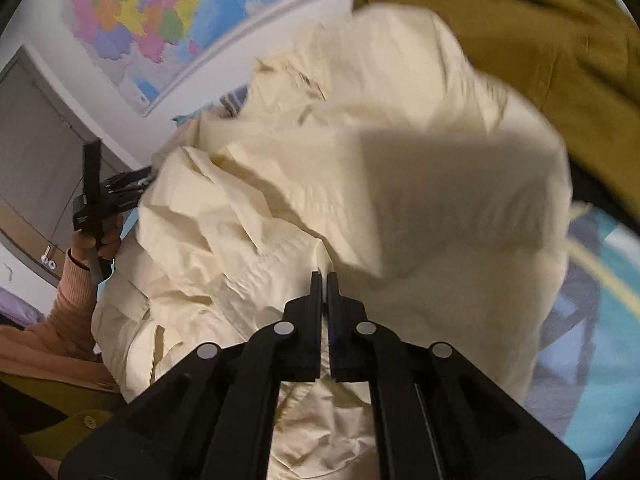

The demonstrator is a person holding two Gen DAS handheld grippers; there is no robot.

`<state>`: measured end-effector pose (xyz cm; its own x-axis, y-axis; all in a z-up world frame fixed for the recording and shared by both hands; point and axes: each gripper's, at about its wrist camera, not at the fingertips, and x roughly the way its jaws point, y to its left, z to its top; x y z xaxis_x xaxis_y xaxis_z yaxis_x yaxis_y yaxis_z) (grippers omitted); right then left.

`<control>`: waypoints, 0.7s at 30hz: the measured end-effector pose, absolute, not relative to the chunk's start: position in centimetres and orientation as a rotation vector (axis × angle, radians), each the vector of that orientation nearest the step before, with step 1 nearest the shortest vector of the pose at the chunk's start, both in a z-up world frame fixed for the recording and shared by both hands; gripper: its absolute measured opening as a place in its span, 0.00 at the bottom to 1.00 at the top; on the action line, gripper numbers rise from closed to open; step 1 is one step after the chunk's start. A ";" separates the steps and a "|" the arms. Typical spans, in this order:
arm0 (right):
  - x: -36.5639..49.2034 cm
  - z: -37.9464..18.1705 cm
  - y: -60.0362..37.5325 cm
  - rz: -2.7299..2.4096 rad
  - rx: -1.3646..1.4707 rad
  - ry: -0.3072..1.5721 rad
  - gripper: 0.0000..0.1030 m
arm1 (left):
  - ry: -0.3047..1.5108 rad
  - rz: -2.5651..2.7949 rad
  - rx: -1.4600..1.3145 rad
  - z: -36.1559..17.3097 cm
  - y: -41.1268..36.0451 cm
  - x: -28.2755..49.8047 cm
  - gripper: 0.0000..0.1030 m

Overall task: Fold large clothes
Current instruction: 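Smooth the cream jacket flat with the left gripper while the right gripper pulls its hem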

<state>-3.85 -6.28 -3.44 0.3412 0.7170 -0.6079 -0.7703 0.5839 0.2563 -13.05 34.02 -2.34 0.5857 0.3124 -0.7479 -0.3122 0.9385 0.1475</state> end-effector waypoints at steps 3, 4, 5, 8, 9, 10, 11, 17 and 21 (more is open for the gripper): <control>-4.5 0.1 -6.9 0.931 -0.083 0.605 0.02 | 0.855 0.386 0.003 -2.0 34.1 -13.0 0.74; -4.5 1.4 -6.9 0.918 -0.078 0.554 0.02 | 0.840 0.391 0.005 -1.7 34.1 -12.9 0.74; -4.5 2.3 -7.1 0.912 -0.072 0.520 0.02 | 0.830 0.390 0.003 -1.5 34.2 -12.8 0.74; -3.3 2.7 -6.4 0.877 -0.089 0.511 0.02 | 0.830 0.413 0.013 -1.6 34.1 -12.0 0.74; -2.4 1.8 -5.9 0.850 -0.100 0.546 0.02 | 0.836 0.424 0.025 -1.9 34.0 -11.8 0.74; -1.7 0.9 -5.7 0.831 -0.107 0.581 0.02 | 0.844 0.442 0.046 -2.3 33.9 -11.5 0.74; -0.8 -0.5 -5.1 0.810 -0.128 0.638 0.03 | 0.860 0.458 0.061 -2.8 33.8 -11.2 0.74; -3.0 -1.3 -6.6 0.778 -0.120 0.616 0.44 | 0.801 0.421 0.091 -1.2 32.7 -14.0 0.74; -10.5 0.4 -6.5 0.982 -0.191 0.540 0.53 | 0.710 0.239 0.172 1.3 28.3 -19.1 0.76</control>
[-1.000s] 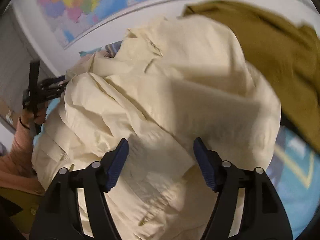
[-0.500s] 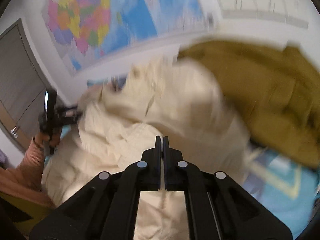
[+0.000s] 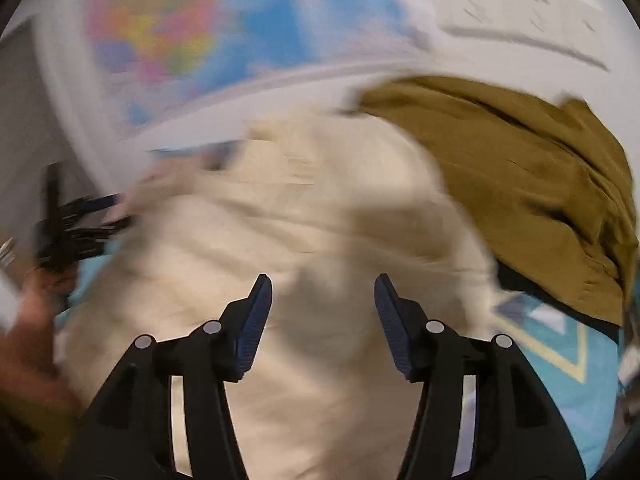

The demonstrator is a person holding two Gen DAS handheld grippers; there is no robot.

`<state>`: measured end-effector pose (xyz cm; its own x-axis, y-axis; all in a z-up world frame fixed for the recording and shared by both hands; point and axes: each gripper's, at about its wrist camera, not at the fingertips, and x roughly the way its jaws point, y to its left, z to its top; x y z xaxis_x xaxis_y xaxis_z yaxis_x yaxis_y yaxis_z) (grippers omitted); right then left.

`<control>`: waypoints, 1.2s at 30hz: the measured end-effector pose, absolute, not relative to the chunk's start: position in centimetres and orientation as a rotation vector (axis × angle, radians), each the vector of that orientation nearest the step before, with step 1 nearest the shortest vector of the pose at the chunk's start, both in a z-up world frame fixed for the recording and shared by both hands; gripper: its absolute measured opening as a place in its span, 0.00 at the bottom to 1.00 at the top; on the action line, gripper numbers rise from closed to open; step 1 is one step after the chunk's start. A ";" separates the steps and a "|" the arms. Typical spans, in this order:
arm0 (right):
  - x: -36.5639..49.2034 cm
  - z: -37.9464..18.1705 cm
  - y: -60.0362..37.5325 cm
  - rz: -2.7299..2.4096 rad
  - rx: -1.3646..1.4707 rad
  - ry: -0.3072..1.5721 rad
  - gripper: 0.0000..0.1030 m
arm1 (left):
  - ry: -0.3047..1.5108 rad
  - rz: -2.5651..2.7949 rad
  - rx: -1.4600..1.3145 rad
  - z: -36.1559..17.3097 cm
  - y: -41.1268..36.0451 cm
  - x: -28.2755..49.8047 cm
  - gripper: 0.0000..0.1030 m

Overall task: Fold large clothes
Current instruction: 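Smooth the cream jacket flat with the left gripper while the right gripper pulls its hem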

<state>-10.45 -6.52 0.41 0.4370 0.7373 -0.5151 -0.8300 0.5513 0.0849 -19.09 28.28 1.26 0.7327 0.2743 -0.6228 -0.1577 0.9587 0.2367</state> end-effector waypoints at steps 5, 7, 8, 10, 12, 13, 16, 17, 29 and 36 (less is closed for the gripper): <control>-16.5 -3.7 -1.3 1.238 -0.321 0.701 0.54 | 0.704 0.019 0.210 1.1 22.6 -23.5 0.77; -17.6 -5.9 1.0 1.273 -0.359 0.764 0.54 | 0.717 -0.014 0.212 0.3 21.0 -24.3 0.77; -17.9 -6.5 1.9 1.247 -0.388 0.768 0.54 | 0.725 -0.021 0.219 -0.2 20.3 -24.6 0.77; -17.6 -7.6 2.9 1.215 -0.388 0.780 0.55 | 0.749 -0.045 0.199 -1.1 19.6 -25.1 0.77; -17.2 -8.1 3.2 1.190 -0.381 0.778 0.30 | 0.757 -0.061 0.193 -1.7 19.1 -25.8 0.77; -17.0 -8.0 3.3 1.188 -0.374 0.771 0.20 | 0.756 -0.067 0.192 -1.8 18.9 -26.2 0.77; -16.1 -7.6 2.6 1.201 -0.319 0.764 0.01 | 0.744 -0.096 0.190 -1.8 18.4 -27.2 0.77; -16.2 -7.3 2.6 1.189 -0.331 0.745 0.01 | 0.737 -0.111 0.192 -1.7 18.1 -27.4 0.77; -14.6 -7.0 3.7 1.090 -0.339 0.699 0.10 | 0.833 -0.233 0.200 -4.5 15.5 -27.2 0.82; -16.1 -3.2 -6.6 1.026 -0.149 0.593 0.60 | 0.861 -0.185 0.165 -5.6 15.8 -26.6 0.83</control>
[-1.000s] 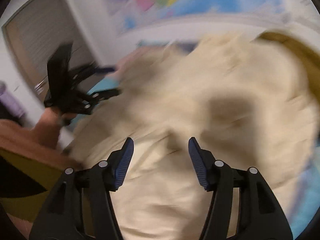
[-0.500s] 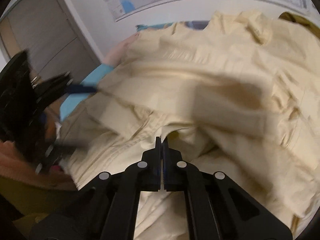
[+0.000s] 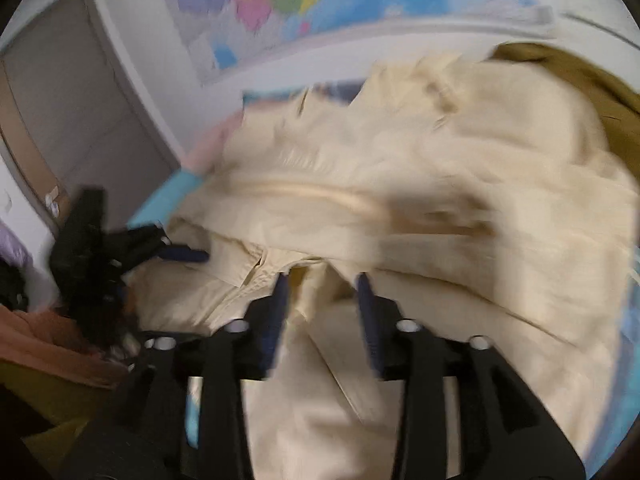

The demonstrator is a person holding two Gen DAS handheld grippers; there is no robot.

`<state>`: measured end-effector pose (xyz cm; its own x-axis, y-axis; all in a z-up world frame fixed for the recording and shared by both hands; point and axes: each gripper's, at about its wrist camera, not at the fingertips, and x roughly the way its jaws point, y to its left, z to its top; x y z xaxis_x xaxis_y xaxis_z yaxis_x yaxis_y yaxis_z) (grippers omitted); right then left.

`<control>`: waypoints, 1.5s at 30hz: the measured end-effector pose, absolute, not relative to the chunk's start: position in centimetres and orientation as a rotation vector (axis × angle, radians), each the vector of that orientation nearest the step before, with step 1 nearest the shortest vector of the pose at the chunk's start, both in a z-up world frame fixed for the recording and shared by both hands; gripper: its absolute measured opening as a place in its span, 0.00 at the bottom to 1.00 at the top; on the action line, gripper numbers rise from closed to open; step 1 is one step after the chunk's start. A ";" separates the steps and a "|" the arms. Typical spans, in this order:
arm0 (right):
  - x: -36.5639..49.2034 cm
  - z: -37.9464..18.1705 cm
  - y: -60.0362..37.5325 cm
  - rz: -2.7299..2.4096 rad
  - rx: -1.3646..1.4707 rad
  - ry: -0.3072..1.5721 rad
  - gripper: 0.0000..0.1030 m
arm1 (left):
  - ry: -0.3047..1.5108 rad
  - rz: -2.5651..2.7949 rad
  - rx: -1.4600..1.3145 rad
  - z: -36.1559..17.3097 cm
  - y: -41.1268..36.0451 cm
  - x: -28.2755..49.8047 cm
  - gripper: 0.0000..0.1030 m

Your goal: Fold large clothes

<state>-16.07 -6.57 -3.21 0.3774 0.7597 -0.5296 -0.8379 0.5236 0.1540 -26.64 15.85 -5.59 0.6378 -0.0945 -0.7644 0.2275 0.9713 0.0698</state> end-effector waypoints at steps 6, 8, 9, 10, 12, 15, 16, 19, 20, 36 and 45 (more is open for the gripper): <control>-16.1 -5.6 -15.8 0.717 -0.076 0.633 0.74 | 0.866 -0.170 0.141 -5.7 16.0 -26.1 0.84; -15.4 -7.3 -17.4 0.669 -0.030 0.685 0.75 | 0.865 -0.164 0.131 -5.8 16.1 -25.8 0.85; -14.9 -8.2 -17.9 0.657 -0.007 0.718 0.77 | 0.866 -0.160 0.127 -5.9 16.2 -25.6 0.86; -14.5 -9.0 -17.8 0.663 0.005 0.737 0.76 | 0.867 -0.154 0.116 -6.0 16.2 -25.5 0.86; -14.4 -9.5 -17.9 0.715 0.029 0.713 0.63 | 0.853 -0.141 0.097 -5.6 16.5 -25.9 0.85; -14.1 -9.7 -17.8 0.787 0.071 0.717 0.30 | 0.796 -0.151 0.029 -4.1 17.7 -27.9 0.85; -14.2 -9.6 -17.9 0.791 0.070 0.714 0.26 | 0.762 -0.145 0.001 -3.3 18.6 -29.1 0.85; -14.0 -9.1 -18.9 0.819 0.122 0.695 0.13 | 0.676 -0.062 -0.053 -1.2 21.5 -32.3 0.85; -13.9 -8.8 -19.3 0.826 0.145 0.686 0.13 | 0.665 -0.033 -0.072 -0.9 22.5 -32.9 0.85; -15.9 -10.4 -20.0 0.963 0.204 0.778 0.83 | 0.864 -0.075 -0.442 -7.2 27.8 -35.4 0.86; -16.1 -10.8 -17.9 1.056 0.190 0.783 0.74 | 0.882 -0.126 -0.446 -7.6 25.1 -34.0 0.71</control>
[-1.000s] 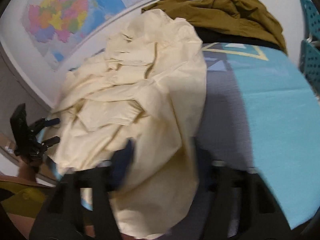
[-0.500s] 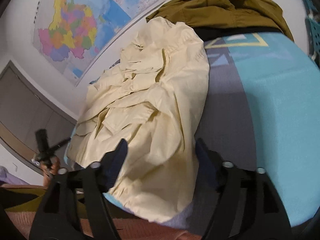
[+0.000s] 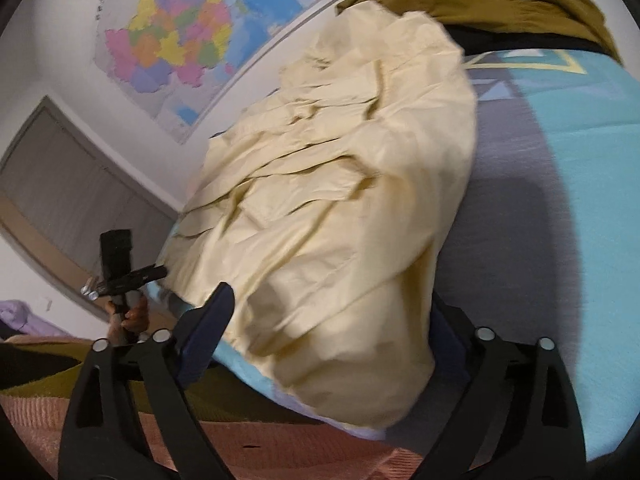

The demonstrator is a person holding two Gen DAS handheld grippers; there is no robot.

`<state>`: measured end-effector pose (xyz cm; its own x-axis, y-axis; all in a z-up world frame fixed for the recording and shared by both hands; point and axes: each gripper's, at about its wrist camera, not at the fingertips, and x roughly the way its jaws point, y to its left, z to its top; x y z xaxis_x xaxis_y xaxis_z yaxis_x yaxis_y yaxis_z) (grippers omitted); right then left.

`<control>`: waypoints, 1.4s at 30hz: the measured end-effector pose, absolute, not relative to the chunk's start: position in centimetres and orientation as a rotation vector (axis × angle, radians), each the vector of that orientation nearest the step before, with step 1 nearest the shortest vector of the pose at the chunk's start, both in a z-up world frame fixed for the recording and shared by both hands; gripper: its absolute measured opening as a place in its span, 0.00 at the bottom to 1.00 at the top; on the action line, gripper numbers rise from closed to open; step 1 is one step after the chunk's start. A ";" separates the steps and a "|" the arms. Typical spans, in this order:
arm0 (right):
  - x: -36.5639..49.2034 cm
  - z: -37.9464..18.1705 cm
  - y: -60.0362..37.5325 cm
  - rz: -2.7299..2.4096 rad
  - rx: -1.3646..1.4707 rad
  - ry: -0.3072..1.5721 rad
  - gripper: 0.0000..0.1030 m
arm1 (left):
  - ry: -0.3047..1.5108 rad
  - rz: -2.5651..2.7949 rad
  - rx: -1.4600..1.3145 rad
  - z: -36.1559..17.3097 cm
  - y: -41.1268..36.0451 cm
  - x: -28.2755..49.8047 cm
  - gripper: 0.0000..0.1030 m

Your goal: Fold large clothes

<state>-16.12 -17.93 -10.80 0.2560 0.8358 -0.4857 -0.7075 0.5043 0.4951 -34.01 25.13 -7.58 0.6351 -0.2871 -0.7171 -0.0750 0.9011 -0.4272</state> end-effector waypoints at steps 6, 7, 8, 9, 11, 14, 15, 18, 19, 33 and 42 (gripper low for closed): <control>-15.5 -10.9 -19.6 1.070 0.261 0.801 0.67 | 0.855 -0.125 -0.592 -7.5 27.1 -35.4 0.64; -15.6 -10.9 -19.7 1.069 0.258 0.802 0.68 | 0.875 -0.121 -0.593 -7.9 27.1 -35.3 0.68; -15.8 -10.9 -19.6 1.075 0.248 0.799 0.70 | 0.879 -0.126 -0.582 -8.0 26.8 -35.3 0.73; -16.1 -10.8 -19.2 1.071 0.213 0.795 0.71 | 0.879 -0.134 -0.571 -7.9 26.5 -35.3 0.80; -16.6 -10.8 -18.5 1.061 0.152 0.784 0.73 | 0.895 -0.128 -0.506 -7.8 25.2 -34.8 0.81; -16.9 -10.8 -17.6 1.065 0.124 0.756 0.78 | 0.893 -0.117 -0.486 -7.7 24.1 -33.9 0.74; -17.0 -10.9 -17.4 1.064 0.123 0.750 0.78 | 0.890 -0.106 -0.491 -7.7 24.1 -33.8 0.63; -16.3 -11.4 -17.3 1.072 0.174 0.781 0.44 | 0.866 -0.054 -0.519 -7.3 24.7 -33.9 0.37; -15.9 -11.6 -17.7 1.088 0.229 0.797 0.34 | 0.856 -0.036 -0.520 -6.9 24.8 -34.1 0.33; -17.0 -11.5 -19.8 1.202 0.319 0.840 0.37 | 0.880 -0.100 -0.632 -7.0 27.9 -35.8 0.41; -17.4 -12.7 -19.5 1.234 0.330 0.856 0.27 | 0.882 -0.112 -0.626 -7.5 27.2 -35.5 0.35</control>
